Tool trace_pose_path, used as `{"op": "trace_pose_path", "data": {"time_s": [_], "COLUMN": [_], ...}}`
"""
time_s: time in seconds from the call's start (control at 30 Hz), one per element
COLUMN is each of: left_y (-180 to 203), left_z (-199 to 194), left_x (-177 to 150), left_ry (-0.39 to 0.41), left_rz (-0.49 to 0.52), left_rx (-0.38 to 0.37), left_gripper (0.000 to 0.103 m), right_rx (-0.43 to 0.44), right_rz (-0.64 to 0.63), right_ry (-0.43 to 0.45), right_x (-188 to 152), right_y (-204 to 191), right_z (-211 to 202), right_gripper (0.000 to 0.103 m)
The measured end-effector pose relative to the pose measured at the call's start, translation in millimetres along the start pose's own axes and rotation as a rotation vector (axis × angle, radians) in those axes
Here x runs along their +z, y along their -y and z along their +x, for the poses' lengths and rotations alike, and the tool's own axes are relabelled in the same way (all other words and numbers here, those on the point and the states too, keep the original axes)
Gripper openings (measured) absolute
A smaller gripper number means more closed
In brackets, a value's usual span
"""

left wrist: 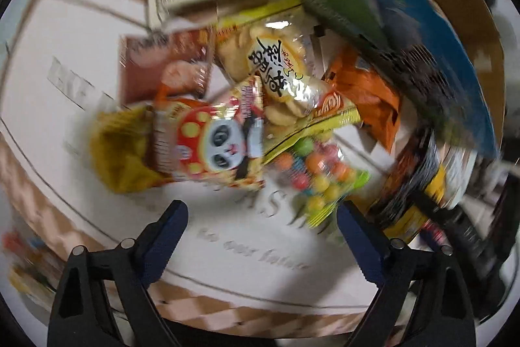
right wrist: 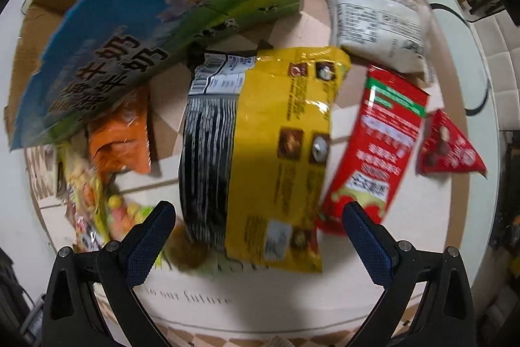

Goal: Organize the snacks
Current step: 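Grasp the candy-ball bag with the left tool while the right tool grasps the yellow-black noodle bag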

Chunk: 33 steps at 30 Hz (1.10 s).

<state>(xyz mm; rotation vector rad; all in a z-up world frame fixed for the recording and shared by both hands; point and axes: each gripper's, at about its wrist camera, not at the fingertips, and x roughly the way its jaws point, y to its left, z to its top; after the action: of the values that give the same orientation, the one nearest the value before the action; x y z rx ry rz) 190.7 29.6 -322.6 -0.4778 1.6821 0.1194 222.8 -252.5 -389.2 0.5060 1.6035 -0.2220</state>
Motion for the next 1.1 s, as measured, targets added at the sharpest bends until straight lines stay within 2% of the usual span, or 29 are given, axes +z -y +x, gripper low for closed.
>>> {"op": "trace_pose_path", "data": {"time_s": [0.1, 0.2, 0.43, 0.47, 0.5, 0.67, 0.73, 0.87, 0.93, 1.03, 1.1], "left_y": [7, 14, 27, 29, 34, 45, 49, 44, 39, 36, 29], "left_z": [19, 34, 75, 80, 85, 90, 93, 113, 123, 132, 140], "left_x": [9, 17, 34, 35, 32, 22, 12, -22, -34, -42, -47], "left_ry": [-0.055, -0.073, -0.112, -0.110, -0.094, -0.053, -0.033, -0.028, -0.035, -0.013, -0.003], "left_rz": [-0.062, -0.116, -0.200, -0.199, -0.189, -0.045, 0.072, 0.266, 0.306, 0.337, 0.334], "left_rx": [-0.055, -0.059, -0.019, -0.009, 0.014, 0.057, 0.132, 0.260, 0.294, 0.304, 0.301], "left_gripper": [0.094, 0.094, 0.093, 0.085, 0.084, 0.068, 0.067, 0.065, 0.065, 0.065, 0.066], "right_rx": [-0.025, -0.052, -0.077, -0.082, -0.087, -0.086, -0.091, -0.119, -0.140, -0.140, -0.148], "right_rz": [-0.008, -0.018, -0.014, -0.014, -0.015, -0.066, -0.101, -0.204, -0.258, -0.301, -0.312], "right_ry": [-0.002, -0.012, -0.033, -0.044, -0.055, -0.069, -0.077, -0.116, -0.137, -0.187, -0.183], "right_x": [7, 12, 23, 25, 26, 23, 17, 0, -9, -22, -26], "right_y": [-10, -22, -40, -43, -40, -37, -37, -45, -49, -51, -56], "right_z": [9, 19, 44, 50, 51, 66, 65, 73, 77, 83, 87], "right_gripper": [0.103, 0.103, 0.103, 0.103, 0.102, 0.092, 0.087, 0.087, 0.087, 0.087, 0.087]}}
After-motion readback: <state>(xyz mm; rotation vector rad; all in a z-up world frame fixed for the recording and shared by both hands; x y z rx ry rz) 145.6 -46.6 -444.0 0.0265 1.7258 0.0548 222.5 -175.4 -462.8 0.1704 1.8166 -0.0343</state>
